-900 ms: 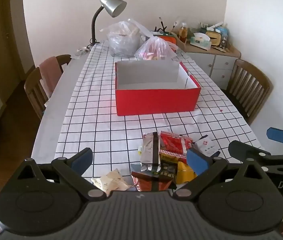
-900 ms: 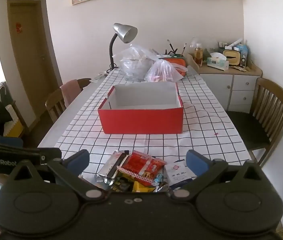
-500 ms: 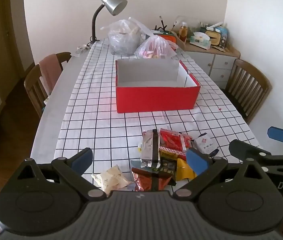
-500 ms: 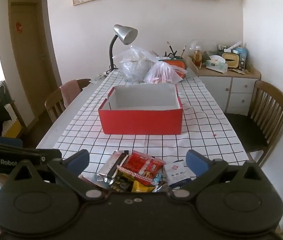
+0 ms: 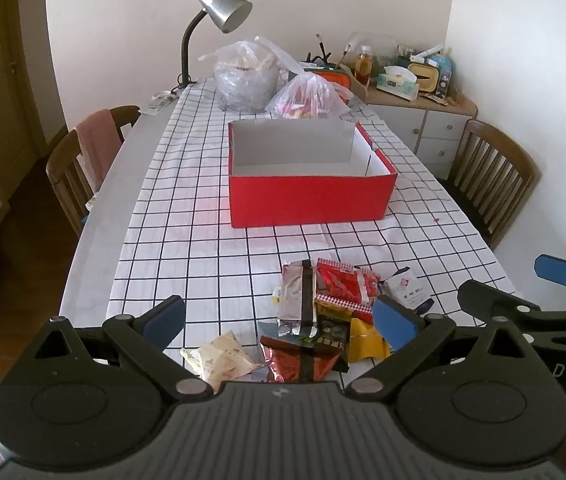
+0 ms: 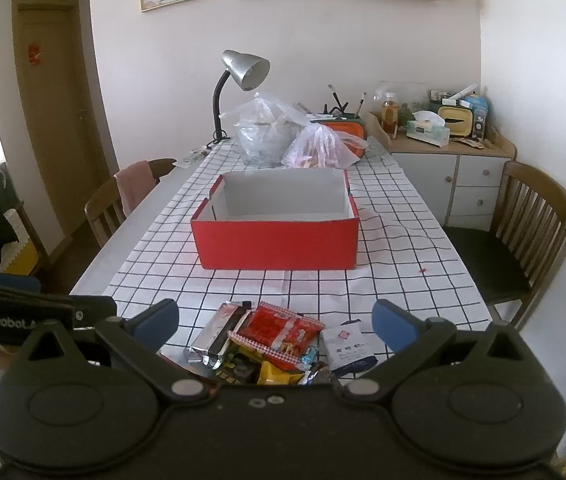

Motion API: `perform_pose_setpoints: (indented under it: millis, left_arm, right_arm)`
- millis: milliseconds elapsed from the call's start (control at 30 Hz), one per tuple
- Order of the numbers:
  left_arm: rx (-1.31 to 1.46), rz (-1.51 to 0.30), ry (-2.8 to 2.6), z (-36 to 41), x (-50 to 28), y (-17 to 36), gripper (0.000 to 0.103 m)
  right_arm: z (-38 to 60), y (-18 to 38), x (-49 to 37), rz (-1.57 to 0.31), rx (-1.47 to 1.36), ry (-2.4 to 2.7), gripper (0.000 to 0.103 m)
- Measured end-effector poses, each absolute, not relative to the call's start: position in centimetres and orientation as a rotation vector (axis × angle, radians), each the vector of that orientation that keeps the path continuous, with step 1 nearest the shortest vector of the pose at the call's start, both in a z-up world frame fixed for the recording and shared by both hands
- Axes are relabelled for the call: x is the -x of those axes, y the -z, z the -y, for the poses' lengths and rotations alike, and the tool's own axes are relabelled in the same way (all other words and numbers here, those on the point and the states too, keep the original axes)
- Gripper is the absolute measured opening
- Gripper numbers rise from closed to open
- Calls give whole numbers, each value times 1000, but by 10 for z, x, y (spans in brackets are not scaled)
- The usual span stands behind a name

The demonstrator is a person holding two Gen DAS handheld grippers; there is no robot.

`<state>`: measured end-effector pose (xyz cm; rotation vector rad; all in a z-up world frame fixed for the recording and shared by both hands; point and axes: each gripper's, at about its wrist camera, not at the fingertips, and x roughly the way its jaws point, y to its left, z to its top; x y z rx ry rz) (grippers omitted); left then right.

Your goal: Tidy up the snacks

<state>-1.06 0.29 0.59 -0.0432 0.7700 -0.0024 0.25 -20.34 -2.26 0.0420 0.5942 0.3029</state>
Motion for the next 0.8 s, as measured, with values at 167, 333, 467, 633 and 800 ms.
perform_pose_setpoints:
  millis: [167,333,467,633,800]
  left_arm:
    - [47,-768,4,-3,11,-6,101]
    - [51,-765,7,-2,12,-6,101]
    - [50,-764,5,-1,12,-7,101]
    - [57,-765,5,-5,14,-6,101]
    - [62,-766,5,-8,14,-6,101]
  right_arm:
    - [203,23,-4,-603,-48,-299,103]
    - [202,23,-3,-602,-45,-302,103]
    - [201,22,-3,-601,-44,-306,103]
    - [198,22,-3,-599,-40,-311,103]
    - [197,22,-2,-597,-37,-310,103]
